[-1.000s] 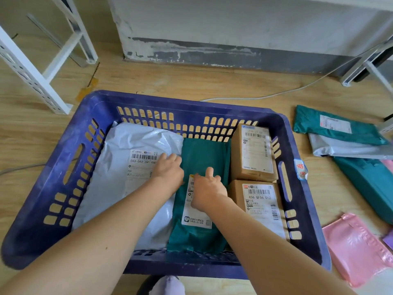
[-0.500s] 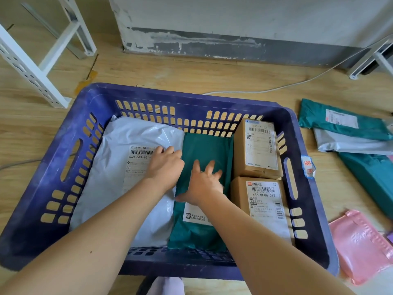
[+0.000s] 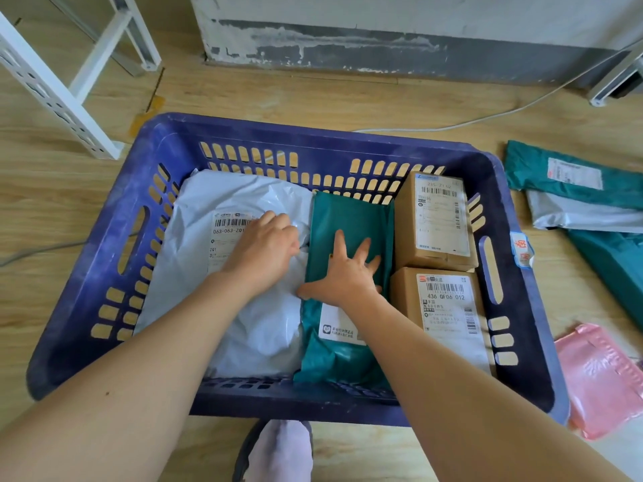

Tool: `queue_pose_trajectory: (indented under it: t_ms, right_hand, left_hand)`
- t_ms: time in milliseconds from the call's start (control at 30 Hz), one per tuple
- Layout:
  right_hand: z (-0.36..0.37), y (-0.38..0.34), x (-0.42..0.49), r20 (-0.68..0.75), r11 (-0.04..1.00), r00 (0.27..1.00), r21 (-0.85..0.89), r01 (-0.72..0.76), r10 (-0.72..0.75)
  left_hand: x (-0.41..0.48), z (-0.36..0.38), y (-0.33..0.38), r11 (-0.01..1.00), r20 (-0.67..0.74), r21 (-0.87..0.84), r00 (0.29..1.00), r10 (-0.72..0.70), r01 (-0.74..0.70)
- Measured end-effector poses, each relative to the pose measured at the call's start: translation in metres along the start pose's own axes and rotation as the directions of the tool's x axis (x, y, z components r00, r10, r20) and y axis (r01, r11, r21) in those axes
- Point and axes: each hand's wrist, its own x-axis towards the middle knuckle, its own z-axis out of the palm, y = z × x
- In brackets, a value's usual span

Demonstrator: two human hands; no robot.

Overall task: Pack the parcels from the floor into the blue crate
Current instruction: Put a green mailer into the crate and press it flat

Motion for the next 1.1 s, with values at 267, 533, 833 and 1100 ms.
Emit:
queue_pose_trajectory:
  t_ms: [267, 533, 833, 1100]
  right_hand:
    - [-0.01, 0.005, -0.006, 0.028, 0.995, 0.999, 0.097, 0.013, -0.016]
    - [0.012, 0.003, -0.003, 0.001, 0.959, 0.999, -0.28, 0.034, -0.035]
    - [-0.001, 0.025, 0.0, -0.09, 0.979, 0.994, -0.2, 0.035, -0.054]
    - [-0.03, 0.027, 0.008, -0.191, 0.834, 0.981, 0.544, 0.092, 0.017]
  left_hand:
    - [-0.013, -0.02, -0.009, 0.984, -0.138, -0.161, 0.985, -0.104, 0.081]
    - [-0.015, -0.019, -0.012, 0.997, -0.02, -0.081, 1.0, -0.001, -0.001]
    - [0.007, 0.006, 0.018, 0.978, 0.327, 0.201, 0.945, -0.015, -0.054]
    - [0.023, 0.021, 0.035, 0.989, 0.337, 0.149, 0.939, -0.068, 0.019]
